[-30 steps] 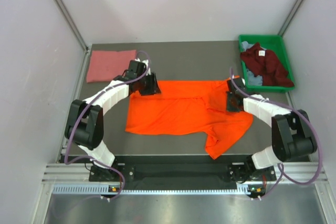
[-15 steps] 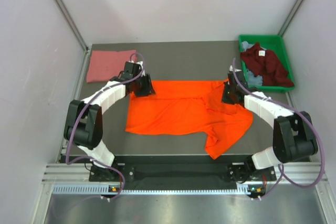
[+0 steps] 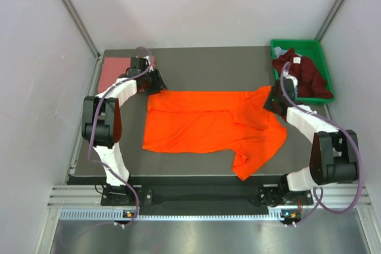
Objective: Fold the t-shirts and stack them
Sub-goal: Fold the tshirt
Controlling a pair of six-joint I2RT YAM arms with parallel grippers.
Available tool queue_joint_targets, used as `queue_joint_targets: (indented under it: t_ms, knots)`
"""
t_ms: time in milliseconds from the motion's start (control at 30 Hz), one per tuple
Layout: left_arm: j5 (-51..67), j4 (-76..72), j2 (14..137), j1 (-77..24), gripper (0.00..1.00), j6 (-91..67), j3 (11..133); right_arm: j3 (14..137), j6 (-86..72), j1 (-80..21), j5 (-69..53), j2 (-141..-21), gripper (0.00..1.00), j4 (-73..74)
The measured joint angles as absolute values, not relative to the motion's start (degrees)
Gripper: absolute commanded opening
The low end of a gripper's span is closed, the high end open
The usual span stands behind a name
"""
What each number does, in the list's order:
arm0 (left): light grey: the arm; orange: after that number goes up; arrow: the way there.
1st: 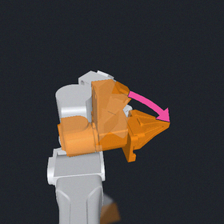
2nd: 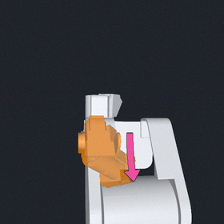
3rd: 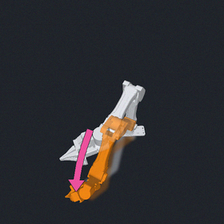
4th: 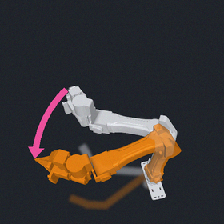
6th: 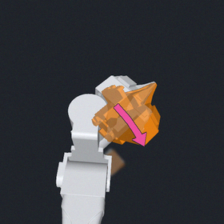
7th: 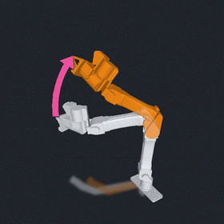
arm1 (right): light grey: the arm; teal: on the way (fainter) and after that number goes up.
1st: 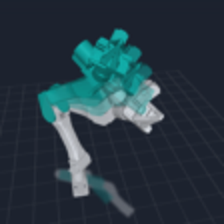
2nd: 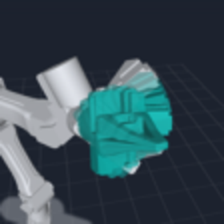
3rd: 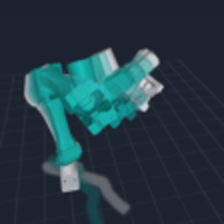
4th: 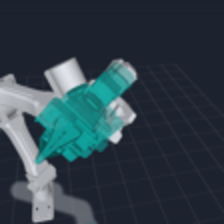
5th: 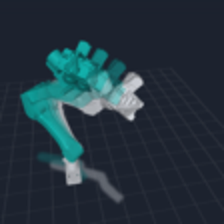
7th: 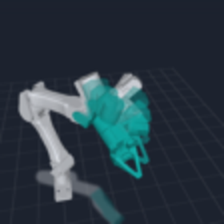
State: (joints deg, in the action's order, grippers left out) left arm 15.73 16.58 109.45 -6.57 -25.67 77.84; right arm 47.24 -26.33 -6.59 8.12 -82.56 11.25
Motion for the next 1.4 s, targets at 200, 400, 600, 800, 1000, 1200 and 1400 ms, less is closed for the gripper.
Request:
queue_joint_targets:
  t_ms: [200,400,600,800,1000,1200,1400]
  knots:
    - [18.5,15.0,115.4,-7.0,0.47,-26.3,79.0,45.6,-26.6,3.3,2.4,-83.2,0.36,0.2]
    - [18.2,14.5,116.8,-6.9,0.47,-26.7,79.1,41.6,-30.9,4.0,-1.6,-85.8,0.32,-7.9]
    - [17.1,14.5,116.8,-7.0,0.47,-26.7,79.1,33.2,-37.2,4.0,-2.0,-86.0,0.39,-17.4]
    - [17.1,14.5,116.8,-7.0,0.47,-26.9,79.1,32.4,-41.1,4.0,-2.9,-90.8,0.19,-23.0]
    - [16.2,14.6,116.8,-7.2,0.47,-27.0,79.1,32.2,-45.0,4.3,-1.3,-91.2,0.00,-22.0]
    - [14.0,14.8,116.7,-7.6,0.47,-27.7,79.1,27.6,-48.3,4.4,3.4,-84.7,0.00,-19.6]
    - [10.1,14.8,115.8,-7.8,0.47,-28.6,78.3,25.4,-51.3,4.3,5.1,-83.2,0.03,-19.1]
